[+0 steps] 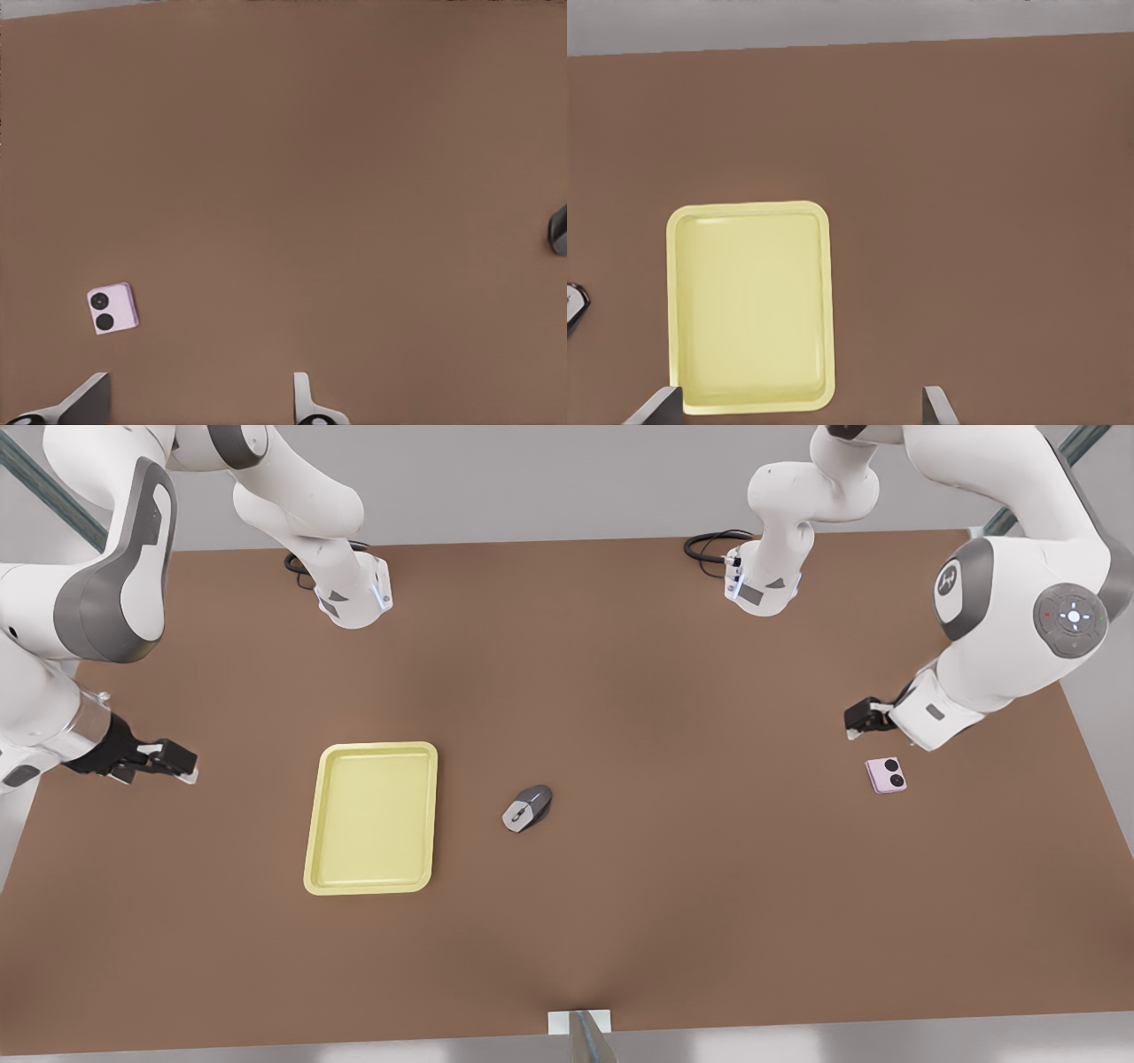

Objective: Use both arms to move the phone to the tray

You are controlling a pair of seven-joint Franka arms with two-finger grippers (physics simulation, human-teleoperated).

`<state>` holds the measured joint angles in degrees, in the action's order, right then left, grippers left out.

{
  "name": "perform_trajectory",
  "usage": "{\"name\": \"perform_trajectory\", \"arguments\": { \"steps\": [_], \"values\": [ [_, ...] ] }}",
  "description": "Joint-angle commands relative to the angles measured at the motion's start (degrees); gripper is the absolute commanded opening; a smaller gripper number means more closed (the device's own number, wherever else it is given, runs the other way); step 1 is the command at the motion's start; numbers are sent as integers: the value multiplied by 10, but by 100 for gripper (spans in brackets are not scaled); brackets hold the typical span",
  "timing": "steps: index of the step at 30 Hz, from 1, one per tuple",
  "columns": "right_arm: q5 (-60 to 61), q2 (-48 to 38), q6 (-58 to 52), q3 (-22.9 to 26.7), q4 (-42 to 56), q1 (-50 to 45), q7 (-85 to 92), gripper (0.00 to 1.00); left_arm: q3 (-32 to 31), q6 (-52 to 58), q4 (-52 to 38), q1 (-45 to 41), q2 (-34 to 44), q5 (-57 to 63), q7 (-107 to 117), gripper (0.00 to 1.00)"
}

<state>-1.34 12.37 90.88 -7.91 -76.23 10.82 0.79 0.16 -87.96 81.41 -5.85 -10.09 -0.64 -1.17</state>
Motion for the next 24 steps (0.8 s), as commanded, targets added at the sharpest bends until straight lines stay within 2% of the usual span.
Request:
{"name": "perform_trajectory", "arguments": {
  "steps": [1, 3, 7, 9, 13, 15, 20, 24],
  "values": [
    [0, -1, 14, 0, 0, 0, 3, 100, 0, -22, 0, 0, -5, 4, -14, 100],
    [1, 0, 15, -1, 0, -1, 3, 100, 26, -51, 5, 1, -38, 4, -12, 100],
    [-1, -9, -4, 1, 1, 2, 4, 100, 103, -345, 220, 1, -50, -5, -24, 100],
    [3, -18, -38, 0, 23, -1, 3, 100, 128, -441, 287, 3, -55, -6, -56, 100],
    [3, -16, -40, 2, 22, 6, 3, 100, 151, -516, 331, 34, -97, -14, -88, 100],
    [26, -20, -61, 23, 23, 25, 3, 100, 151, -563, 372, 49, -103, -40, -154, 100],
    [27, -14, -73, 18, 35, 18, 2, 100, 154, -604, 421, 88, -118, -56, -327, 100],
    [27, -27, -75, 6, 36, 16, 7, 100, 158, -608, 437, 98, -121, -56, -357, 100]
  ]
}}
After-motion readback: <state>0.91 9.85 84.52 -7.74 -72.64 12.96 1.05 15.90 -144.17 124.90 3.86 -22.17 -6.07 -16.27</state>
